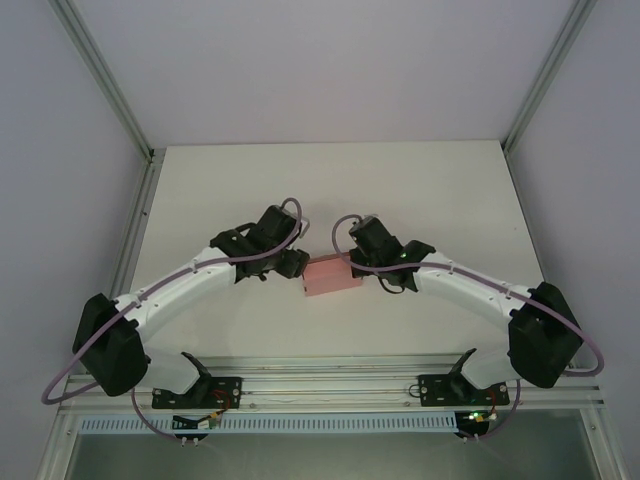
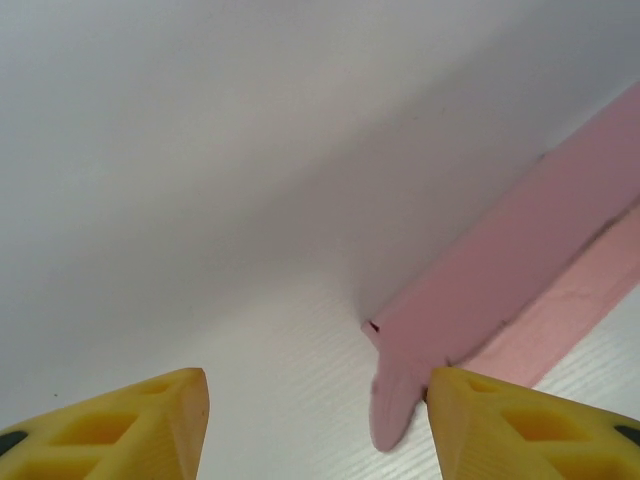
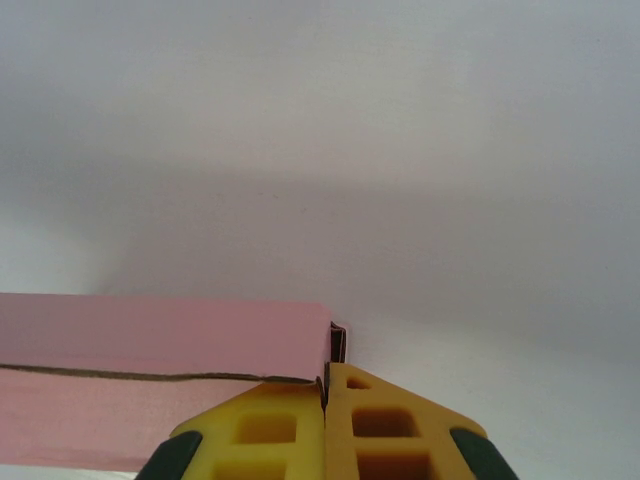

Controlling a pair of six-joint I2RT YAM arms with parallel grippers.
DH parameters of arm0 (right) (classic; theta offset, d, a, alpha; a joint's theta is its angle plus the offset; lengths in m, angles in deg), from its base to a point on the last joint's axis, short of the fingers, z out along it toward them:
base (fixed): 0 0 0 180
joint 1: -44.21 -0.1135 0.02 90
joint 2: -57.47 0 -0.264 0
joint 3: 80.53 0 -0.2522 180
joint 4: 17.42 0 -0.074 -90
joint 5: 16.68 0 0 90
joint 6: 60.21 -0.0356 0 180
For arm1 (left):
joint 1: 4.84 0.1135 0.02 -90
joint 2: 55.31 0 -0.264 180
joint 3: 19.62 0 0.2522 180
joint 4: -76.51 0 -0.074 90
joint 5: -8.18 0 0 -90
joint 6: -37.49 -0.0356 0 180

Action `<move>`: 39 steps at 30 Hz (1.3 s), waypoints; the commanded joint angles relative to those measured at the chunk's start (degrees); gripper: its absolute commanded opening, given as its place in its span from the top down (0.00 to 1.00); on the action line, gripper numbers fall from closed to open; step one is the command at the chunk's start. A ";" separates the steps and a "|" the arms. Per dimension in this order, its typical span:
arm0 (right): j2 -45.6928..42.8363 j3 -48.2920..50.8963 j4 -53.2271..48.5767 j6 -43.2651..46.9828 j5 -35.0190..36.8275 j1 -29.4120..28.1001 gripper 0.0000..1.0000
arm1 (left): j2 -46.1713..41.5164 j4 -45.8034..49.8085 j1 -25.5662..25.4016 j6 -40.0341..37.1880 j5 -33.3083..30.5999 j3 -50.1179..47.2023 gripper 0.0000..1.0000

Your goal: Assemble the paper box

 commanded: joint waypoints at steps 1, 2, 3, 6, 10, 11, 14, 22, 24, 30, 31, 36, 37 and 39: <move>1.94 -0.04 -5.25 -0.56 -1.51 -0.49 1.00 | -1.91 -0.12 0.32 1.15 2.78 -1.43 0.41; 2.04 -0.13 -5.42 -0.64 -1.51 -0.43 1.00 | -2.26 -0.24 0.32 1.50 2.99 -1.76 0.41; 2.15 -0.14 -5.57 -0.57 -1.64 -0.48 1.00 | -2.71 -0.27 0.40 1.64 3.34 -2.08 0.41; 1.89 -0.04 -5.37 -0.54 -1.74 -0.52 1.00 | -4.59 -2.19 0.58 2.16 3.65 -4.09 0.41; 1.43 0.31 -4.64 -0.19 -2.38 -0.49 1.00 | -3.89 -3.94 1.09 1.92 4.00 -4.78 0.42; 1.52 0.31 -4.59 0.05 -2.63 -0.47 1.00 | -3.15 -4.34 1.35 1.56 4.42 -4.60 0.43; 1.94 0.29 -4.68 -0.03 -2.92 -0.53 1.00 | -1.30 -5.80 2.40 1.22 5.88 -3.85 0.48; 1.87 0.42 -4.17 0.14 -3.09 -0.47 1.00 | 0.73 -7.48 3.48 0.97 8.87 -3.70 0.59; 2.00 0.49 -3.99 0.38 -3.31 -0.56 1.00 | 1.37 -7.89 3.53 1.15 8.50 -3.77 0.61; 1.83 0.56 -3.78 0.76 -3.01 -0.65 1.00 | 3.50 -7.89 3.49 1.53 8.37 -2.77 0.74; 1.71 0.71 -3.77 0.76 -2.84 -0.67 1.00 | 3.79 -7.57 3.49 1.56 8.23 -2.44 0.78; 1.91 1.29 -3.45 0.87 -2.20 -1.07 1.00 | 4.80 -4.28 3.44 4.26 7.60 0.10 0.93; 2.11 1.19 -3.58 0.83 -1.62 -1.17 1.00 | 4.98 -3.41 3.48 5.03 7.98 0.78 0.93; 2.67 0.94 -4.02 0.89 -0.04 -1.79 1.00 | 5.36 -2.17 3.44 6.56 8.25 1.71 0.93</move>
